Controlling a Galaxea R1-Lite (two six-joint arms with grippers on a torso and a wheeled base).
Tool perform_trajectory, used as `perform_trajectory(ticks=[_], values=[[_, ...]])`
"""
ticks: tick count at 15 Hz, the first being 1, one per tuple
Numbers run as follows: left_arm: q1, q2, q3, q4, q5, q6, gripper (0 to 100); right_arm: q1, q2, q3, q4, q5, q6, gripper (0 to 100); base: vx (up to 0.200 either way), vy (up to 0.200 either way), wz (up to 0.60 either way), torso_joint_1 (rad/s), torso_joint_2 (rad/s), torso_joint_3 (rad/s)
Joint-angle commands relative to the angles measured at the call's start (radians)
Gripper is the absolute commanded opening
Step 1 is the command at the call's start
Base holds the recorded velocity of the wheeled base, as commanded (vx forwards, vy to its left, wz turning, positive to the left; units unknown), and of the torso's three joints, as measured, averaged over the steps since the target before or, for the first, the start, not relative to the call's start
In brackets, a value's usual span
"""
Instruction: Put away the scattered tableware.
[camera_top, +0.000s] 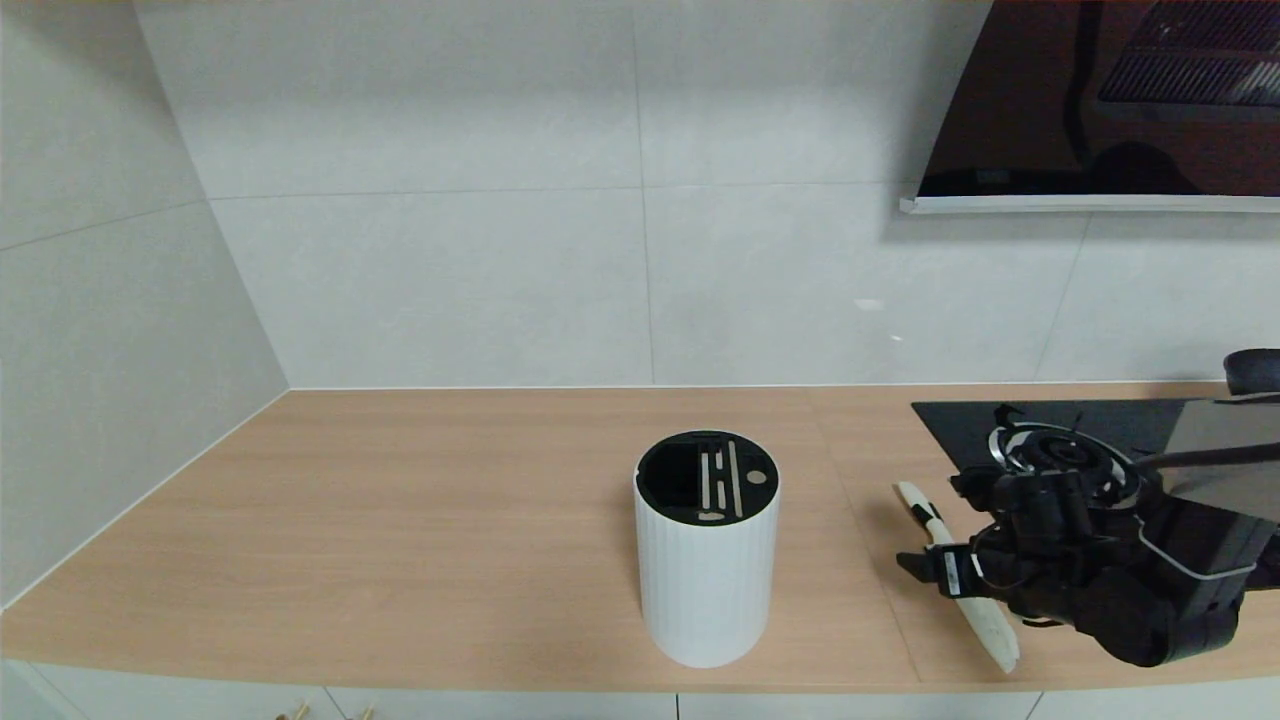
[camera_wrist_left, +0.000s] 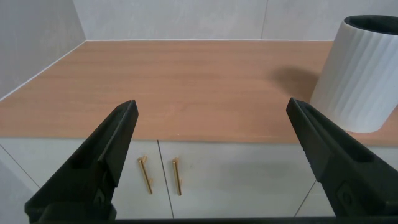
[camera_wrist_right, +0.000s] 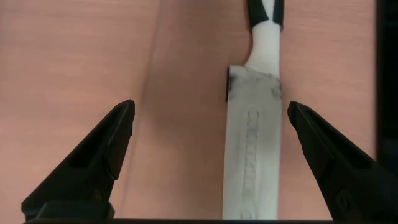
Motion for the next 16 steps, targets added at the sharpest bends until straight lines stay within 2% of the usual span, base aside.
perform_trajectory(ticks=[1,5,16], values=[[0.0,0.0,0.0,0.0,0.001,0.001,100,-0.005,0.081,-0.023,-0.006,-0.012,0.002,100,0.0,0.0,0.0,0.0,0.0,0.0],[0.0,0.0,0.0,0.0,0.001,-0.001,100,-0.03,0.098,-0.063,-0.059,-0.078,0.022,100,0.0,0.0,0.0,0.0,0.0,0.0],[0.0,0.0,0.0,0.0,0.001,0.001,100,-0.039,0.151,-0.102,-0.09,-0.119,0.022,100,0.0,0.0,0.0,0.0,0.0,0.0]])
